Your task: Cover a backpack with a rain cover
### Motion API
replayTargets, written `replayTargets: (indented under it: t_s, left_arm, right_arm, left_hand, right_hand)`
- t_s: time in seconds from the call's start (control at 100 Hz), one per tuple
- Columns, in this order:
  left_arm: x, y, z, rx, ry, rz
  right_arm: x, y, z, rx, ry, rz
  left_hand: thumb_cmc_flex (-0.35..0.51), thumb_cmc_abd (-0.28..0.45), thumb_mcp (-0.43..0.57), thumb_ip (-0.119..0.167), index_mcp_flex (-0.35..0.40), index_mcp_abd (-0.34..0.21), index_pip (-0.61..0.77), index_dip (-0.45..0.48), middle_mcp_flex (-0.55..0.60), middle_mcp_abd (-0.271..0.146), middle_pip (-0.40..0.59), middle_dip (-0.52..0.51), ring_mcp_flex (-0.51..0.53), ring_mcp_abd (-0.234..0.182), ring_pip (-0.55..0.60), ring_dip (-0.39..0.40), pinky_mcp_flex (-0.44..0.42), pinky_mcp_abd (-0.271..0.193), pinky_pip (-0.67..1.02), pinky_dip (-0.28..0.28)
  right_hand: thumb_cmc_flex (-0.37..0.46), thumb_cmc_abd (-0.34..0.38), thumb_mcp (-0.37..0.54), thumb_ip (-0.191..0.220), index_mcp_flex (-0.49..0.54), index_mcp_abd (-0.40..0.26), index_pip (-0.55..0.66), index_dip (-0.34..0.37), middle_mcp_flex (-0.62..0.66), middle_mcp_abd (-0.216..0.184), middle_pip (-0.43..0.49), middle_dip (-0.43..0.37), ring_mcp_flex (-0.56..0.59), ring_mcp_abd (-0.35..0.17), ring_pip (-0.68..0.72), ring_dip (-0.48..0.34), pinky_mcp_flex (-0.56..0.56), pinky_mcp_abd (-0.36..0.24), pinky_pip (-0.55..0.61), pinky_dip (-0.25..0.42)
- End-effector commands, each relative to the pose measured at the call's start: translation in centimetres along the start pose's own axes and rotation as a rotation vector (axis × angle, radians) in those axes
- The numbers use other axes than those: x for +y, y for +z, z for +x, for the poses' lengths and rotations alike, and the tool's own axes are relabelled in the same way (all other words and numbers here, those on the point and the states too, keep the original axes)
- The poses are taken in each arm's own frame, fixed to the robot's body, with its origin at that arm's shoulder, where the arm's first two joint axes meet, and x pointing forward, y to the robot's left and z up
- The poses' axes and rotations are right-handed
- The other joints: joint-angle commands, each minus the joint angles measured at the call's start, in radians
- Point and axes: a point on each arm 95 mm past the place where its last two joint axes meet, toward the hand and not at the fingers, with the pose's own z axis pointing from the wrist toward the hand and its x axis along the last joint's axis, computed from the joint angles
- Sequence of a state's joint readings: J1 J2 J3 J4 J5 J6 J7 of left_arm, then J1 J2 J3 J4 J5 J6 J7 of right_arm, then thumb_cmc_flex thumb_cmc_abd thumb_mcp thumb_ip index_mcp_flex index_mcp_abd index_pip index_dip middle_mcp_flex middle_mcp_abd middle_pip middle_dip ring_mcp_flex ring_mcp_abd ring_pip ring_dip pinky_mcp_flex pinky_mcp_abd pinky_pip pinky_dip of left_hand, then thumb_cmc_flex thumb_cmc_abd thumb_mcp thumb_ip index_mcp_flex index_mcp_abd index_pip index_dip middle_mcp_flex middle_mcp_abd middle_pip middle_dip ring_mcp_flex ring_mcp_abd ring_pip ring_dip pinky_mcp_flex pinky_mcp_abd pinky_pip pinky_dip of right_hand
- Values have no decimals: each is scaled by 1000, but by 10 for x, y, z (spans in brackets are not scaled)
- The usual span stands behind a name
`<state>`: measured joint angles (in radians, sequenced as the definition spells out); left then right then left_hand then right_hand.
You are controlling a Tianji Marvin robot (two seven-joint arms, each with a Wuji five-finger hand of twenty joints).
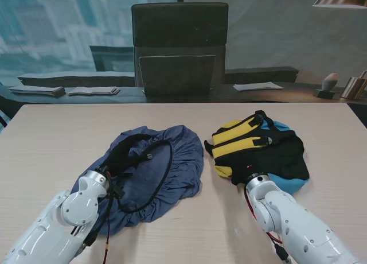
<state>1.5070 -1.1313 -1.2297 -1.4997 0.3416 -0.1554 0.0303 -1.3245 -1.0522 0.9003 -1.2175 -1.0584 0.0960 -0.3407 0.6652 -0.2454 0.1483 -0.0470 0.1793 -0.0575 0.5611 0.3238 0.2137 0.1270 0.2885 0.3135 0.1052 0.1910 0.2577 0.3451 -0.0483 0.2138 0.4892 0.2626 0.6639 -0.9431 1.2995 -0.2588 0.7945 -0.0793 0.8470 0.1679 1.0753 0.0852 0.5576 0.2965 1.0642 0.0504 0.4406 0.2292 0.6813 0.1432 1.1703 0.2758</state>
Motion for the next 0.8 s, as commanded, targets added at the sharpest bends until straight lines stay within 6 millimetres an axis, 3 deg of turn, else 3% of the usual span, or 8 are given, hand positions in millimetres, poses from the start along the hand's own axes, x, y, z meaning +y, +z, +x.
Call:
replayTargets:
  t_s: [0.0,0.12,0.24,0.27,0.32,0.41,0.53,0.79]
  left_arm:
    - [4,0,1,0,-1,-26]
    - [5,0,0,-3,23,-37]
    - [4,4,1,3,49,-44]
    - [3,6,2,8,58,-44]
    - [2,10,6,23,73,-40]
    - [-3,20,14,64,141,-53]
    - [-11,37,31,141,300,-49]
    - [0,81,67,233,295,-84]
  right_arm:
    - [-4,2,4,5,-10,11]
    - [0,3,2,-22,27,-109]
    - [21,2,-6,-67,106,-291]
    - [28,-1,-9,-76,130,-338]
    - [40,-2,-14,-91,169,-414]
    - [59,-3,-24,-101,218,-518]
    - [82,-9,-27,-86,306,-581]
    - [121,-21,-10,1,445,-724]
  left_hand:
    - [8,13,-12,32,-34,-1,0,4,-14,1,-1,-5,-17,-3,2,-1,-13,3,16,-1]
    - [16,-2,-8,33,-34,-2,1,4,-13,0,2,-3,-16,-6,3,-1,-12,2,18,0]
    - [42,-71,10,38,-38,0,-4,2,-16,1,1,-4,-16,-14,3,-1,-10,-1,26,4]
    - [-12,-116,136,25,-35,3,-18,-5,-15,0,-3,-6,-15,-18,3,-3,-11,-10,36,9]
    - [-26,-163,188,21,-33,12,-35,-13,-15,1,-6,-8,-14,-21,2,-4,-10,-18,48,15]
    - [-33,-282,277,-6,-25,48,-205,-98,-37,-2,-112,-59,-22,-23,-41,-21,-10,-27,49,15]
    - [-80,-405,414,-45,-24,160,-440,-215,-102,33,-253,-47,-45,-23,-118,-29,-7,-45,50,15]
    - [-139,-461,476,-75,-33,232,-566,-278,-119,84,-296,-91,-68,-13,-173,-9,-5,-56,-3,-10]
  right_hand:
    - [94,-8,88,-23,170,-68,173,-61,207,44,-5,-29,196,52,172,28,106,43,71,-53]
    - [84,-10,111,-30,283,-107,233,52,254,88,114,15,239,97,328,129,120,141,165,-39]
    - [78,-30,145,-34,326,-89,238,115,256,131,178,76,241,119,453,186,118,184,220,-3]
    - [78,-35,153,-34,330,-83,239,122,258,139,184,84,241,121,469,192,120,190,227,1]
    - [83,-44,163,-35,339,-73,242,130,260,148,189,93,240,132,486,198,117,201,232,6]
    - [85,-52,174,-37,356,-65,244,141,267,162,197,107,240,140,523,213,115,210,248,19]
    - [85,-48,174,-37,359,-69,242,150,264,160,198,113,238,139,527,215,96,197,253,27]
    - [87,-50,172,-37,368,-69,243,171,261,165,210,135,239,139,547,230,87,195,265,46]
